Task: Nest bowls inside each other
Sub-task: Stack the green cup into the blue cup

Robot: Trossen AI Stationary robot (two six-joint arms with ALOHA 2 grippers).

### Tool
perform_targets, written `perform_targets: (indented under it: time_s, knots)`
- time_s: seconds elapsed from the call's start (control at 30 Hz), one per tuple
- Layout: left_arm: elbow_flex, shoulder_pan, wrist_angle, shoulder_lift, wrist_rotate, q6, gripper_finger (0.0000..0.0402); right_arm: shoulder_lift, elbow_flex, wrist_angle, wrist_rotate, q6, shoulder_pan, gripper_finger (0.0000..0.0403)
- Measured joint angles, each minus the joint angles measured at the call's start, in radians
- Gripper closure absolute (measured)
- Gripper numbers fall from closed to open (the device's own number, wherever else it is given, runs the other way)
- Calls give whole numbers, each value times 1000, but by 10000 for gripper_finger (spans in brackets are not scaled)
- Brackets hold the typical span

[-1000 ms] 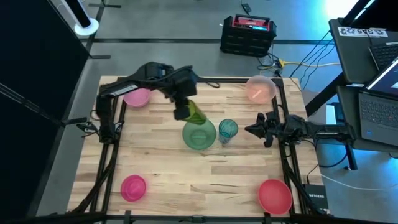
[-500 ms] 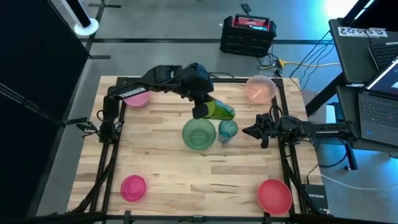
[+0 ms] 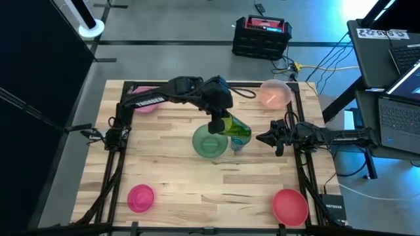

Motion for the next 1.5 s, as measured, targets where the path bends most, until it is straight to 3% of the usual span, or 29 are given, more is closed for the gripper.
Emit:
perform_targets:
  time_s: [1.13, 1.37, 1.5]
  knots:
    - [-42, 10, 16, 34, 45, 98, 398, 0, 0, 0, 0, 3, 0, 402]
    - [-43, 10, 30, 35, 112, 102, 397, 0, 0, 0, 0, 3, 0, 402]
    - [-43, 11, 29, 34, 115, 102, 371, 0, 0, 0, 0, 6, 0, 402]
